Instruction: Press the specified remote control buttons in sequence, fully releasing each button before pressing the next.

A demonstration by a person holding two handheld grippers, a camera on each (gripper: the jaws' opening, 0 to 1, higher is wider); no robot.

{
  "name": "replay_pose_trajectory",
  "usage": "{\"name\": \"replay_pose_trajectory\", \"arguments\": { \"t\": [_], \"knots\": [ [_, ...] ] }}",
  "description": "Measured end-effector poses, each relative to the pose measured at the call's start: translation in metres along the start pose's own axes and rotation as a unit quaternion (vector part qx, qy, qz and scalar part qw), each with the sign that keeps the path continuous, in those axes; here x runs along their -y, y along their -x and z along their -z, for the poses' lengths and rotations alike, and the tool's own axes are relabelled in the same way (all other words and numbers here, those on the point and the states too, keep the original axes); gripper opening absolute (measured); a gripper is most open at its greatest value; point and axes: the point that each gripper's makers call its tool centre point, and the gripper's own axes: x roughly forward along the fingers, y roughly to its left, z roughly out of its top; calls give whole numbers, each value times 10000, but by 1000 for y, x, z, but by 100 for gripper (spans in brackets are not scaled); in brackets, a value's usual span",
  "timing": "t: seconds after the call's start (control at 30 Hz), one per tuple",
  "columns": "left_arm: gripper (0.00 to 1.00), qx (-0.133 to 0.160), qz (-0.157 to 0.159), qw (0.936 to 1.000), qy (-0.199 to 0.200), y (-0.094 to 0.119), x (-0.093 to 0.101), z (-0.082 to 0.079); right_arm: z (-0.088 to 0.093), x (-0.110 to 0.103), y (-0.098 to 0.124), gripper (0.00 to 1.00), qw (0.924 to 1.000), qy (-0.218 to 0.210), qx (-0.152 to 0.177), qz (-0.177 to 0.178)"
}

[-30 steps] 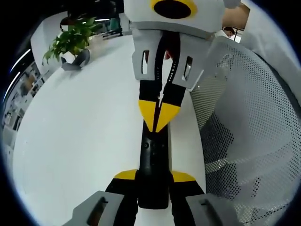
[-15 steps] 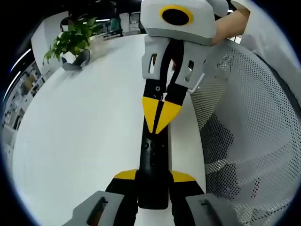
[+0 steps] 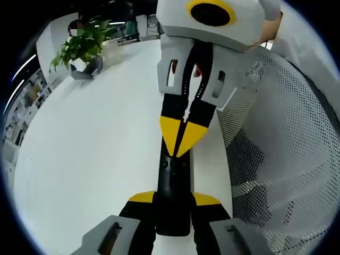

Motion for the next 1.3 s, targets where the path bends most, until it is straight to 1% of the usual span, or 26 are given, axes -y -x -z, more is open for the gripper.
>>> {"name": "replay_pose_trajectory", "arguments": {
  "t": [0.03,0.13,0.27,0.33,0.43,0.47,0.5,0.53,0.57,0.6,0.67,0.73,0.83,0.9,0.93,1.0,1.1,1.17,1.23,1.3],
  "knots": [
    [25,1,3,10000,-17,0,0,0,0,1,0,0,10000,-37,-17,-17],
    [25,8,36,10000,-46,0,0,0,1,2,1,0,9987,-462,-6,-195],
    [25,19,69,10000,-46,0,0,0,2,2,2,0,9982,-566,101,-152],
    [25,-4,55,10000,-48,0,0,0,1,1,2,0,9991,-372,176,-133],
    [25,-26,34,10000,-40,0,0,0,0,-3,2,0,9991,-379,184,-106],
    [25,-24,36,10000,-43,0,0,0,-1,-5,2,0,9991,-336,201,-156],
    [25,-12,43,10000,-35,0,0,0,-2,-9,2,0,9989,-312,213,-286],
    [25,1,50,10000,-24,0,-1,0,-3,-17,1,0,9980,-312,218,-497],
    [25,26,60,10000,-10,1,-1,0,-5,-20,0,0,9977,-312,238,-550],
    [25,35,63,10000,-5,1,-1,0,-6,-22,0,0,9979,-286,242,-526],
    [25,40,57,10000,-16,1,-1,0,-6,-20,-2,0,9993,-7,80,-357],
    [25,34,45,10000,-17,1,-1,0,-7,-21,-2,0,9995,4,-28,-301],
    [25,54,49,10000,38,1,-1,0,-6,-18,-1,0,9998,18,-95,-152],
    [25,61,50,10000,26,1,-1,0,-4,-12,0,0,9997,161,-156,61],
    [25,65,49,10000,26,1,-1,0,-2,-10,0,0,9995,225,-198,107],
    [25,71,52,10000,17,1,-1,0,-4,-11,-1,0,9997,175,-128,58],
    [25,80,53,10000,8,1,-1,0,-4,-12,-2,0,9995,275,-138,-1],
    [25,80,59,10000,6,1,0,0,-3,-14,-2,0,9989,426,-216,-38],
    [25,73,74,9999,-20,1,0,0,-3,-19,-3,0,9967,739,-334,-76],
    [25,68,73,9999,-42,1,0,0,-3,-19,-4,0,9961,801,-364,9]
  ]
}}
